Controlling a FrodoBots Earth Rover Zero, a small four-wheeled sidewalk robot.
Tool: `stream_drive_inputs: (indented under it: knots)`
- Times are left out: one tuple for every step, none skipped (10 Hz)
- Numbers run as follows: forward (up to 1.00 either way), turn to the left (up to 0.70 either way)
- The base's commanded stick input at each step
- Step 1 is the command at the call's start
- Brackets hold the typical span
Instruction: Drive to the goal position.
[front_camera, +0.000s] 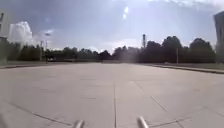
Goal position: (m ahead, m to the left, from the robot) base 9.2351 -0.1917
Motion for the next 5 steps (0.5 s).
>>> stream_drive_inputs:
  knots:
    - [0.7, 0.0]
    - [0.7, 0.0]
    - [0.7, 0.0]
    - [0.7, 0.0]
    - [0.7, 0.0]
